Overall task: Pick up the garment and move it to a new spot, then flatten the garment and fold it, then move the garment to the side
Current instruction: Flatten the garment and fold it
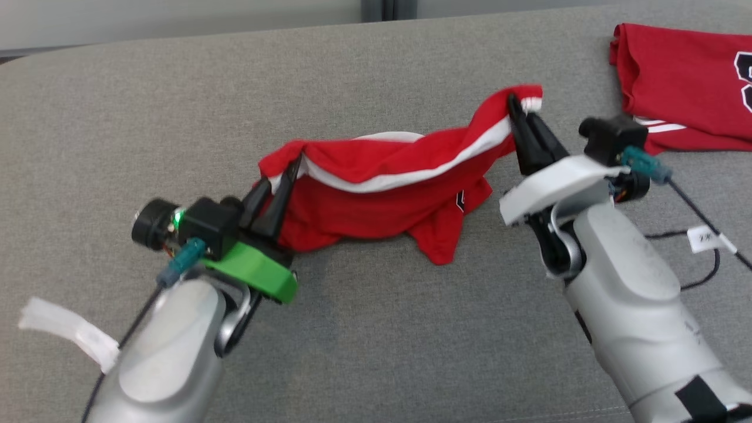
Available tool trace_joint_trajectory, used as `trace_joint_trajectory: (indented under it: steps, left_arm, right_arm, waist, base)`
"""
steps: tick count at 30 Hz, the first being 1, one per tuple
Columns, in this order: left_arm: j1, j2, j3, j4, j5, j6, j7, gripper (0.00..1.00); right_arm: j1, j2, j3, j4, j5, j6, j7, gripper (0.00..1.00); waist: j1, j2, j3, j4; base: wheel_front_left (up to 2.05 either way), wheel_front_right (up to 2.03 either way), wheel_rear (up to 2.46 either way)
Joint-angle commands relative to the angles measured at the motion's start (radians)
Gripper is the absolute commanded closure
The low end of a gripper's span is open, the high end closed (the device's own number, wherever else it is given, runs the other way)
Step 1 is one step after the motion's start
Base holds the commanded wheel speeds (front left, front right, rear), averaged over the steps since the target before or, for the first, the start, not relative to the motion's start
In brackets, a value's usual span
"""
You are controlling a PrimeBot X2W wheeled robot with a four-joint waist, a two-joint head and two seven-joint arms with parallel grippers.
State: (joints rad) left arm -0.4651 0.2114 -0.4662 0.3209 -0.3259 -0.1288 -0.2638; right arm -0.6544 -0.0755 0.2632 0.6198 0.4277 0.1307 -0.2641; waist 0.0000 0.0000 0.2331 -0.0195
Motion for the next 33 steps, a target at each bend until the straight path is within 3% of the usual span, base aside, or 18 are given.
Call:
trace_joint_trajectory:
  steps: [1,10,20,26,29,33]
  left_arm:
    - [-0.081,0.035,-0.010,0.013,-0.003,-0.003,0.000,1.00]
    - [-0.630,0.136,-0.051,0.138,-0.177,-0.002,0.036,1.00]
    - [-1.100,0.136,-0.144,0.298,-0.342,-0.002,0.027,1.00]
    - [-1.176,0.137,-0.206,0.326,-0.418,-0.002,0.005,1.00]
    - [-1.117,0.151,-0.233,0.317,-0.442,-0.002,-0.001,1.00]
    - [-0.976,0.152,-0.194,0.249,-0.429,-0.002,0.000,1.00]
  right_arm:
    - [-0.070,0.002,-0.005,0.021,0.018,0.000,0.000,1.00]
    - [-0.607,0.021,-0.046,0.254,0.147,0.000,0.010,1.00]
    - [-1.035,0.024,-0.085,0.446,0.248,0.000,0.001,1.00]
    - [-1.089,0.026,-0.040,0.478,0.270,0.000,0.000,1.00]
    - [-1.029,0.024,-0.005,0.455,0.241,0.000,-0.001,1.00]
    - [-0.892,0.024,0.009,0.397,0.224,0.000,0.000,1.00]
  waist:
    - [0.0000,0.0000,0.039,-0.001]
    - [0.0000,0.0000,0.209,-0.022]
    - [0.0000,0.0000,0.310,-0.024]
    - [0.0000,0.0000,0.327,-0.019]
    - [0.0000,0.0000,0.330,-0.022]
    - [0.0000,0.0000,0.316,-0.015]
  base:
    - [0.00,0.00,0.00]
    - [0.00,0.00,0.00]
    - [0.00,0.00,0.00]
    - [0.00,0.00,0.00]
    - [0.00,0.00,0.00]
    - [0.00,0.00,0.00]
